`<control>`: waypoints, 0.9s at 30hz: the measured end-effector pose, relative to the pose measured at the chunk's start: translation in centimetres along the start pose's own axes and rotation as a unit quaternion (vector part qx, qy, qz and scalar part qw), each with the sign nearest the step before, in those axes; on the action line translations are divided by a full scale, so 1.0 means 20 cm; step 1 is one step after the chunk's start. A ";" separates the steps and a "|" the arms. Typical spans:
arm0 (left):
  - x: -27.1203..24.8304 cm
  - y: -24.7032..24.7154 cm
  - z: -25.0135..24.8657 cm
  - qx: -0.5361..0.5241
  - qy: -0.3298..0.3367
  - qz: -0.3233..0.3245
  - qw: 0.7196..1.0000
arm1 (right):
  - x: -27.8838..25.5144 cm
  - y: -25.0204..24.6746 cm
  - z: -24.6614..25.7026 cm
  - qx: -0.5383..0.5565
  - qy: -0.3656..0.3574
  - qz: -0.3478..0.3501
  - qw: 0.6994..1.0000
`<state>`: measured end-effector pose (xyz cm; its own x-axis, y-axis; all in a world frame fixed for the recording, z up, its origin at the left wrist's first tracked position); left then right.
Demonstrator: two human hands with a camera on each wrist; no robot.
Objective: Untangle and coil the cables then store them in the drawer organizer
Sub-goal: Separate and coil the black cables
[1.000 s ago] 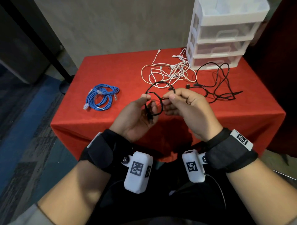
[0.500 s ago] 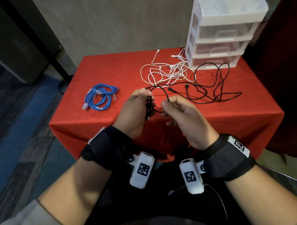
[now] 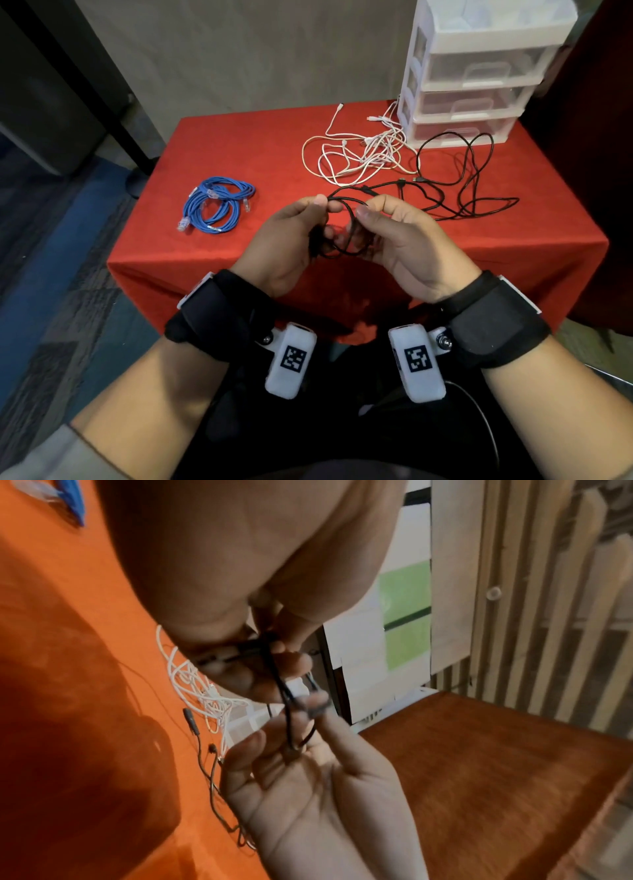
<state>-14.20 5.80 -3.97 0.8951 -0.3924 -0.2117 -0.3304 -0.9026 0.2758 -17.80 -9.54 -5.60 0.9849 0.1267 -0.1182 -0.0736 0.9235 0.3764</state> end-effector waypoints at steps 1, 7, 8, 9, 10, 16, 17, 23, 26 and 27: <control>0.00 -0.01 0.00 -0.026 -0.003 0.009 1.000 | 0.00 -0.01 0.00 0.006 0.003 0.006 1.000; -0.01 -0.01 0.01 -0.045 0.000 0.027 0.999 | 0.00 -0.01 0.00 -0.001 0.014 0.045 0.999; -0.01 -0.01 0.00 -0.051 0.003 0.029 0.998 | 0.00 -0.01 0.00 0.000 0.013 0.045 0.999; -0.01 -0.01 -0.01 -0.055 0.004 0.030 0.998 | 0.00 -0.01 0.00 0.003 0.013 0.046 0.999; 0.00 -0.02 -0.03 -0.056 0.002 0.034 0.998 | 0.00 -0.01 0.00 0.012 0.012 0.049 0.999; -0.01 -0.03 -0.06 -0.089 -0.041 0.088 0.991 | -0.03 0.02 0.06 0.032 -0.026 0.065 0.997; -0.01 -0.03 -0.06 -0.094 -0.044 0.094 0.990 | -0.02 0.02 0.06 0.035 -0.033 0.067 0.997; -0.02 -0.03 -0.06 -0.075 -0.040 0.094 0.992 | -0.03 0.04 0.03 -0.084 -0.051 0.066 0.993; -0.01 0.00 -0.06 -0.050 -0.015 0.049 0.997 | -0.01 0.07 0.01 -0.158 -0.065 0.081 0.982; -0.01 0.01 -0.06 -0.041 -0.008 0.037 0.998 | 0.01 0.07 0.01 -0.181 -0.069 0.087 0.977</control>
<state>-14.12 5.85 -2.82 0.8642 -0.4609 -0.2021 -0.3696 -0.8538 0.3667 -17.79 -8.20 -4.94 0.9623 0.2669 0.0527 -0.2686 0.9629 0.0264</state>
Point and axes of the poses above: each hand's wrist, its own x-axis towards the middle knuckle, its own y-axis out of the palm, z = x × y, the point moved 2 cm from there along x, towards the middle knuckle, and after that the axes turned 5 degrees about z, right-handed, at the moved point
